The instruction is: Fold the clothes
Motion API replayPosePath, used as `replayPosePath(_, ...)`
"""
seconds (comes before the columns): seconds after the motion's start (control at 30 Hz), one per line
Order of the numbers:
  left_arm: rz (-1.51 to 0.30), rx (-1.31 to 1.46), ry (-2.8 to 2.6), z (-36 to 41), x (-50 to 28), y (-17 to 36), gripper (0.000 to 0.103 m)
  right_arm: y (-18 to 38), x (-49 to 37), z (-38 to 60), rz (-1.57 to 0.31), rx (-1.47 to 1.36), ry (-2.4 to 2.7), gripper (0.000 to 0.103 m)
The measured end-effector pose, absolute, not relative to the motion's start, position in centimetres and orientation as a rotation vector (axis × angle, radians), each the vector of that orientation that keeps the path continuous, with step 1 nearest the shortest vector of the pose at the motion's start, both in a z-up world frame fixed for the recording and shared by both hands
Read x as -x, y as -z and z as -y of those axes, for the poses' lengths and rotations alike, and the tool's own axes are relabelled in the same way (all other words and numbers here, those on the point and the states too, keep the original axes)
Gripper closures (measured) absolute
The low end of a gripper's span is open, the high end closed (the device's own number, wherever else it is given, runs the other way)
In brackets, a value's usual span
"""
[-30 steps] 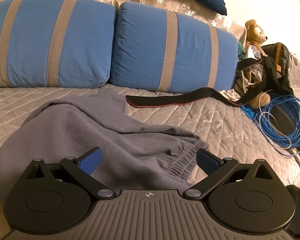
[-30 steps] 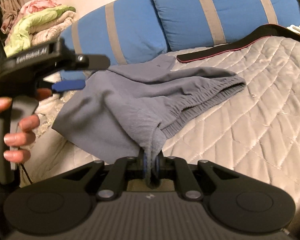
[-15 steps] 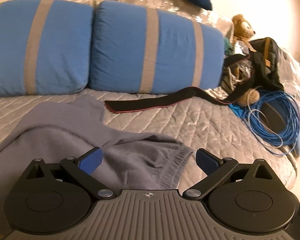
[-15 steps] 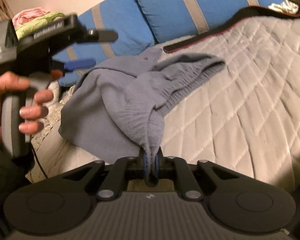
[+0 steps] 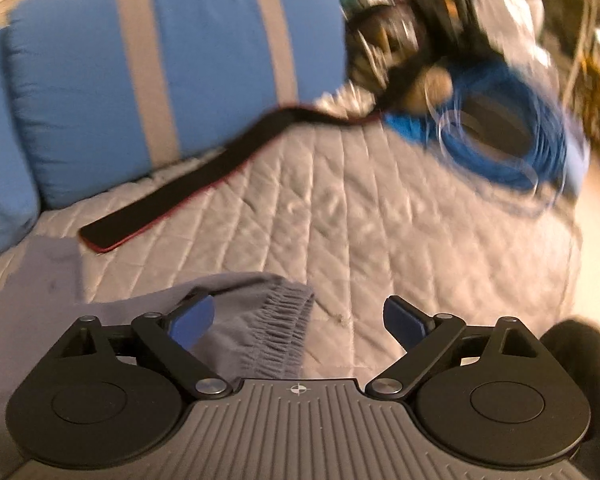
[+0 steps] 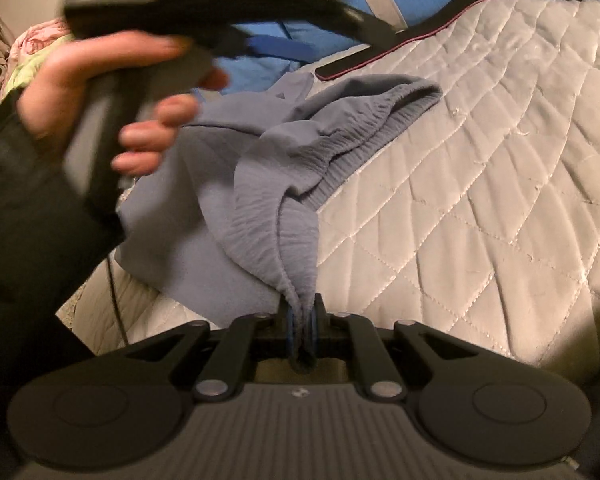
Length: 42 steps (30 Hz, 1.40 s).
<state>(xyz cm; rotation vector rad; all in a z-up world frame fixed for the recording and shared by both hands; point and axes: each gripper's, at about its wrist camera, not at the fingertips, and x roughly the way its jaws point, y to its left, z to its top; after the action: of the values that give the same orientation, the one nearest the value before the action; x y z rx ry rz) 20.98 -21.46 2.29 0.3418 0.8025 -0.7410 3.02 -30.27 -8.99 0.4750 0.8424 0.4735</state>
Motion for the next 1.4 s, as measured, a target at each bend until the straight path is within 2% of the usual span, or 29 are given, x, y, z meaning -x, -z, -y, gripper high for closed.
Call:
replayPosePath(0.03,-0.815,-0.380,0.752,22.3,-21.3,-1.7,0.020,9.0,-3.1,30.3,-0.843,-0.475,-0.475,0.094)
replayPosePath(0.2,-0.880,-0.483,0.803,24.4,-22.4,1.2,0.028,9.2,-3.5,30.4,-0.837,-0.477,-0.491,0.094)
replayPosePath(0.33,-0.925,-0.488,0.808,24.6,-23.6,2.9,0.047,9.3,-3.7,30.3,-0.835,-0.487,-0.505,0.093)
replayPosePath(0.4,-0.935,-0.494,0.801,24.7,-24.2,3.4,0.051,9.2,-3.8,30.2,-0.832,-0.488,-0.515,0.091)
replayPosePath(0.47,-0.940,-0.497,0.786,24.8,-24.6,3.7,0.062,9.2,-3.9,30.1,-0.830,-0.486,-0.520,0.091)
replayPosePath(0.5,-0.941,-0.495,0.774,24.8,-24.9,3.8,0.071,9.2,-3.9,30.0,-0.829,-0.484,-0.522,0.091)
replayPosePath(0.6,-0.976,-0.415,0.773,24.2,-25.8,3.8,0.076,9.1,-4.0,29.5,-0.826,-0.466,-0.525,0.090)
replayPosePath(0.73,-0.965,-0.338,0.783,23.6,-26.2,3.1,0.093,9.3,-4.0,29.0,-0.821,-0.446,-0.530,0.091)
replayPosePath(0.83,-0.901,-0.335,0.759,23.7,-25.9,2.4,0.097,9.2,-3.8,28.7,-0.813,-0.429,-0.522,0.095)
replayPosePath(1.1,-0.694,-0.326,0.665,23.4,-24.9,-0.6,0.099,7.3,-2.2,29.8,-0.739,-0.416,-0.457,0.096)
replayPosePath(1.4,-0.554,-0.318,0.636,28.7,-25.6,-7.1,0.100,4.5,-1.2,38.0,-0.696,-0.575,-0.250,0.096)
